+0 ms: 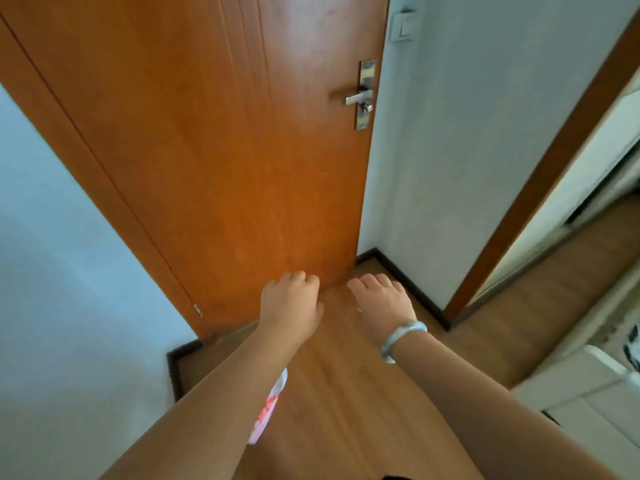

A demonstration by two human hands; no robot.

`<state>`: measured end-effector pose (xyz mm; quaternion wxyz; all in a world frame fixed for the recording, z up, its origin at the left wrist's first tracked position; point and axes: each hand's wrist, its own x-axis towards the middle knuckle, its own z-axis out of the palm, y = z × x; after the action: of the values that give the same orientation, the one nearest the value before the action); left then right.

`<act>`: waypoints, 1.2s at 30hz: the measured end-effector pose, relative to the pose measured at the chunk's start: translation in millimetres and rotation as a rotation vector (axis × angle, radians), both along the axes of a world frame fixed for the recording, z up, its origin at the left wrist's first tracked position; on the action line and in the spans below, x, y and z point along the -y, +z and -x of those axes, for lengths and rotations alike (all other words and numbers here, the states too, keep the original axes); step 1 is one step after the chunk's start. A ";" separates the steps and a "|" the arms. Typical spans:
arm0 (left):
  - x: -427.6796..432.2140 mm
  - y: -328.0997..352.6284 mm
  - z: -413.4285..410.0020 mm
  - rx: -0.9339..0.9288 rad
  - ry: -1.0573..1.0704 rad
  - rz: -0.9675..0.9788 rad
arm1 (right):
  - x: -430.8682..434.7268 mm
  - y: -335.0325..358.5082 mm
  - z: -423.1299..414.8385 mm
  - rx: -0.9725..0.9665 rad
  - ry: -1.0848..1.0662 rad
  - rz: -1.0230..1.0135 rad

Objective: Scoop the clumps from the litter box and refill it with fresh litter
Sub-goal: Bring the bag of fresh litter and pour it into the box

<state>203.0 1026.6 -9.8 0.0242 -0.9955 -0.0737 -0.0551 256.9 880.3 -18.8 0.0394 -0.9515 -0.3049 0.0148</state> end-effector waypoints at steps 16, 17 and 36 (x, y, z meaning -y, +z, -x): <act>264.0 3.6 -60.8 -0.012 -0.455 0.046 | 269.2 5.9 17.5 0.033 -0.503 -0.059; 282.7 4.4 -61.8 -0.014 -0.482 0.045 | 287.6 6.9 19.9 0.033 -0.522 -0.058; 593.3 -10.8 -56.1 -0.121 -0.981 0.027 | 570.0 -21.0 95.9 -0.025 -1.000 -0.094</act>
<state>259.1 433.3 -20.6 -0.0130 -0.9144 0.4046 -0.0011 161.0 310.3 -39.8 0.0879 -0.9780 0.1888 -0.0082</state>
